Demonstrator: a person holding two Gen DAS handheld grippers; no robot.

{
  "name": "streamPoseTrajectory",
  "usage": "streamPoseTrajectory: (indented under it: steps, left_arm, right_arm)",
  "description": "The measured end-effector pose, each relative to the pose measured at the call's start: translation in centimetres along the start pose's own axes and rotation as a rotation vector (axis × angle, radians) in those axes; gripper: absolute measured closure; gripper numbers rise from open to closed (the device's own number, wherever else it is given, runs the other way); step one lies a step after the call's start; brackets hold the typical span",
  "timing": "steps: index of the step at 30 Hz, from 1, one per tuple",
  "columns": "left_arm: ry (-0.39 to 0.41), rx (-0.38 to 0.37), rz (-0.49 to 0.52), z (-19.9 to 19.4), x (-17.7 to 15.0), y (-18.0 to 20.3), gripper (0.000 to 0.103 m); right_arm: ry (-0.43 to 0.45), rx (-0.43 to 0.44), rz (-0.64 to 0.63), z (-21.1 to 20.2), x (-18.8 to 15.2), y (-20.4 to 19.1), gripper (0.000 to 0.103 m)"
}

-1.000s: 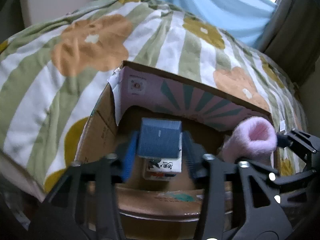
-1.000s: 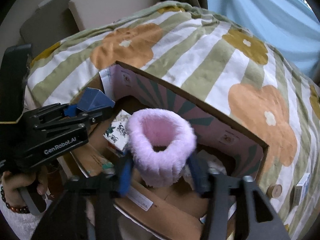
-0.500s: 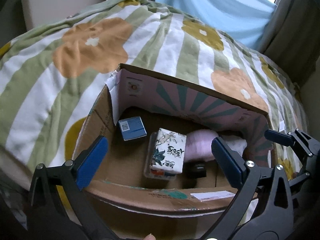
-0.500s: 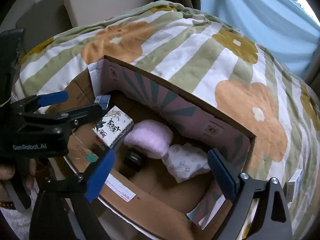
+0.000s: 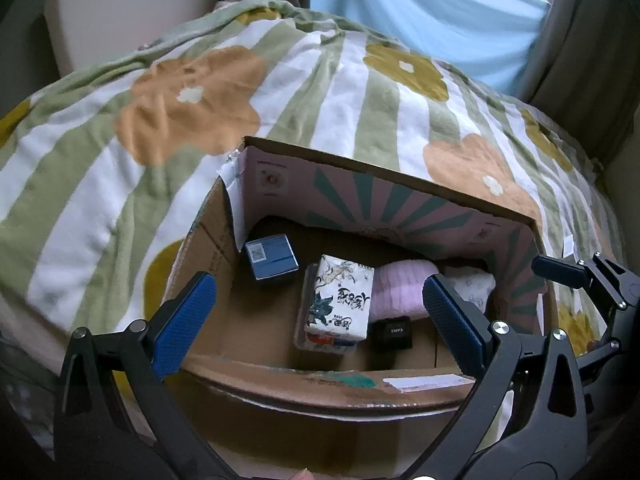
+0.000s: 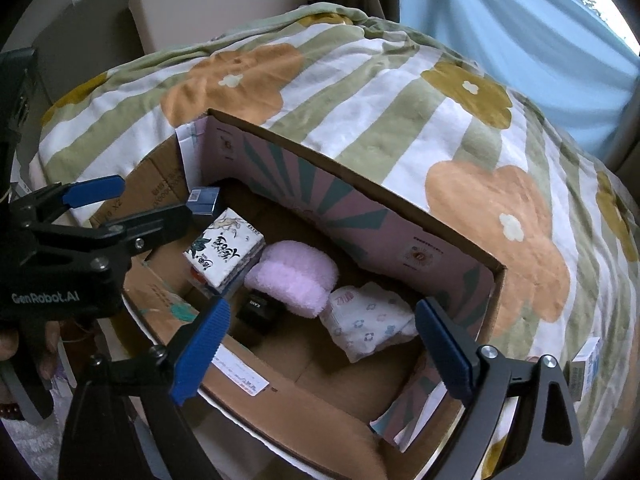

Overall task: Organize objects
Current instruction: 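Withdraw both tools from the box toward the jar and medicine box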

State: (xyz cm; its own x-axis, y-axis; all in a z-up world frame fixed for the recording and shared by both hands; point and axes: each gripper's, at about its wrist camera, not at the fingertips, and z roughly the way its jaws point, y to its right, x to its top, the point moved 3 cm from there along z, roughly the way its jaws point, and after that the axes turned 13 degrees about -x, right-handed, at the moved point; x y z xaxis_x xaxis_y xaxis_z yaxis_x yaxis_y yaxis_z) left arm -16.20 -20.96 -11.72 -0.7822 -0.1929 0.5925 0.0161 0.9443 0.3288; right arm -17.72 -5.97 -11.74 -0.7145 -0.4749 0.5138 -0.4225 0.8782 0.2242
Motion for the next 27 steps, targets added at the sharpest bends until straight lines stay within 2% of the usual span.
streamPoseTrajectory:
  steps: [13,27]
  left_arm:
    - [0.020,-0.003,0.055,-1.7,0.7,3.2,0.000]
    - [0.052,-0.057,0.123,-3.2,1.7,11.2,0.000]
  right_arm:
    - [0.024,0.003,0.058,-1.7,-0.5,2.1,0.011]
    - [0.092,-0.006,0.136,-6.5,-1.4,8.3,0.011]
